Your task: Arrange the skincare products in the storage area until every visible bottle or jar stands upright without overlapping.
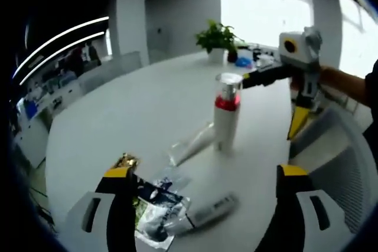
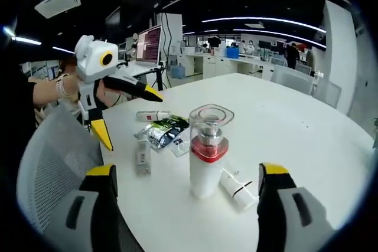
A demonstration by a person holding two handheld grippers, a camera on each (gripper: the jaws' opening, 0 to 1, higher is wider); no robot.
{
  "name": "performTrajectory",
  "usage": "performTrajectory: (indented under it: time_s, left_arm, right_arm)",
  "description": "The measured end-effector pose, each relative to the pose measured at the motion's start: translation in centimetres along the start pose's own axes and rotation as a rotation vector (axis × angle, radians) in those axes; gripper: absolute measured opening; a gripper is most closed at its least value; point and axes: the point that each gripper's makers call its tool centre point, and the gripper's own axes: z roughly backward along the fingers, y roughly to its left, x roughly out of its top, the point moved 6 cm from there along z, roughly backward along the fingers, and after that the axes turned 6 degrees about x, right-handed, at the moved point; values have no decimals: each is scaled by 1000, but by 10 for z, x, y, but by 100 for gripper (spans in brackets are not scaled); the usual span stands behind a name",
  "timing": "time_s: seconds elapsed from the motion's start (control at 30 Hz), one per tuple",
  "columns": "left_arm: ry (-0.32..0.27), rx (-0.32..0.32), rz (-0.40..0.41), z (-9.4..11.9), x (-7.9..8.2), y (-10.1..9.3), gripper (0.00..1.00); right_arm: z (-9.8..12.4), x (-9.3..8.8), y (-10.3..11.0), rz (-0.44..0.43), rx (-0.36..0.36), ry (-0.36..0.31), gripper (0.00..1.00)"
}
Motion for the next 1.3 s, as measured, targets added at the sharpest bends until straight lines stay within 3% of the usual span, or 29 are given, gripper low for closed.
performTrajectory:
  time_s: [0.77, 1.3]
  left_arm:
    - [-8, 122, 62, 48, -31, 32, 97]
    - [12, 161, 80, 51, -44, 48, 97]
  right_arm:
    - [5, -2, -2, 50, -11, 53, 100]
    - [-8, -4, -19, 77, 26, 127, 100]
